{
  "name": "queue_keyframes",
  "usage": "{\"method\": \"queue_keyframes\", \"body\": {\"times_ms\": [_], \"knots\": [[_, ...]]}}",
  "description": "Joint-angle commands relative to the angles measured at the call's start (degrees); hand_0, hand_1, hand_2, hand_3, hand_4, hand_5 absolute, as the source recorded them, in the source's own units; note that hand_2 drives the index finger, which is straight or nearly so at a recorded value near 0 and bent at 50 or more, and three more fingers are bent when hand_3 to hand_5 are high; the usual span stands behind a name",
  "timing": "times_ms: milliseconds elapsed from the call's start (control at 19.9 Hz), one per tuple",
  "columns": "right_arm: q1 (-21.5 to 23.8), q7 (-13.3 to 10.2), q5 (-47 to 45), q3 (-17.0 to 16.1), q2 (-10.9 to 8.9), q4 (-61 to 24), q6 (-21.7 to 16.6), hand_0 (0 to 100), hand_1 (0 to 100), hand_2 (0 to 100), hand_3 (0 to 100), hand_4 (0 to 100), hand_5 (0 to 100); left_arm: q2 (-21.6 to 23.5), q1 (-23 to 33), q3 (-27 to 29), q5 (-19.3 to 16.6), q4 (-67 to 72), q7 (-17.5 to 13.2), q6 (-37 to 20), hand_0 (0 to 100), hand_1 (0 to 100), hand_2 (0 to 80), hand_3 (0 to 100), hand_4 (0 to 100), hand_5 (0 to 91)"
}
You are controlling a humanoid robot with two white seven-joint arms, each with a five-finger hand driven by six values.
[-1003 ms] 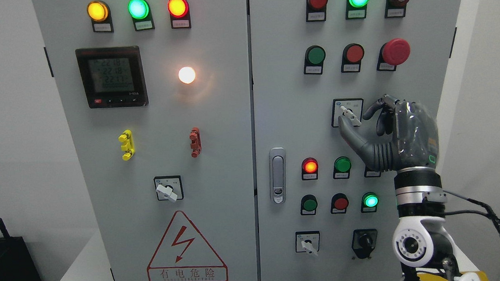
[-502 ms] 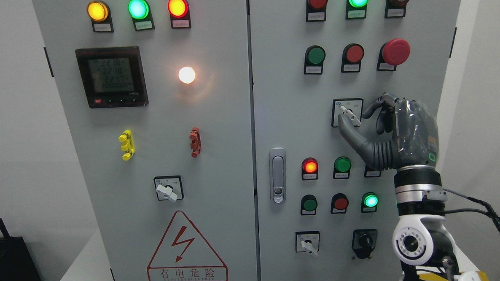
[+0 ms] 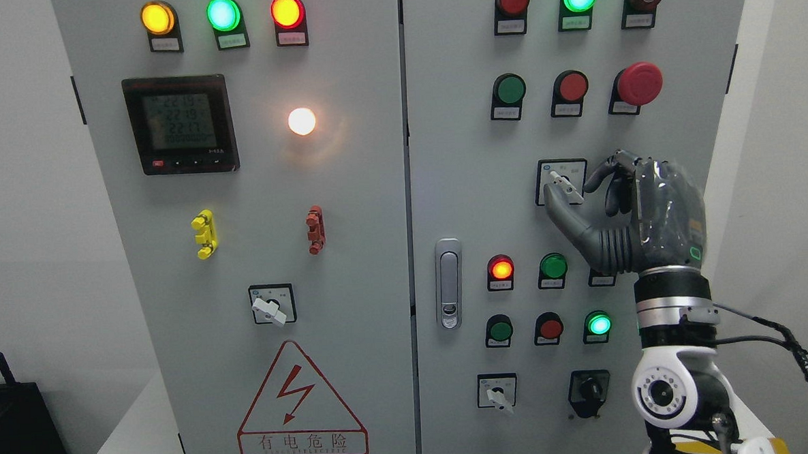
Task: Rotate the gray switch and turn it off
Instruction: 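Rotate the right hand to turn the switch knob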
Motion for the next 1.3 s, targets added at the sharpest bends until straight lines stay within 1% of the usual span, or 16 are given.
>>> {"method": "queue_keyframes", "body": {"times_ms": [0,151,251,351,753,1154,1254], "knots": [[-0.2,0.0,0.0,1.8,0.00,0.5,0.0,11,41,65,98,99,100,0.0,-0.5,0.4,1.1,-1.4,0.0,0.0,12,39,0.0,0,0,0.0],[-0.6,0.0,0.2,1.8,0.00,0.8,0.0,11,41,65,98,99,100,0.1,-0.5,0.4,1.1,-1.4,0.0,0.0,12,39,0.0,0,0,0.0],[-0.7,-0.1,0.1,1.8,0.00,1.0,0.8,12,42,65,98,99,100,0.1,-0.5,0.4,1.1,-1.4,0.0,0.0,12,39,0.0,0,0,0.0],[-0.7,-0.1,0.1,1.8,0.00,1.0,1.0,15,43,65,98,99,100,0.1,-0.5,0.4,1.1,-1.4,0.0,0.0,12,39,0.0,0,0,0.0],[-0.7,-0.3,0.1,1.6,-0.09,1.1,1.1,23,43,66,98,99,100,0.0,-0.5,0.4,1.1,-1.4,0.0,0.0,12,39,0.0,0,0,0.0],[-0.5,-0.3,0.3,1.7,-0.09,1.1,1.1,25,45,66,98,98,100,0.0,-0.5,0.4,1.1,-1.4,0.0,0.1,12,39,0.0,0,0,0.0],[-0.5,-0.3,0.3,1.7,-0.09,1.0,1.7,25,45,66,98,98,100,0.0,-0.5,0.4,1.1,-1.4,0.0,0.0,12,39,0.0,0,0,0.0]]}}
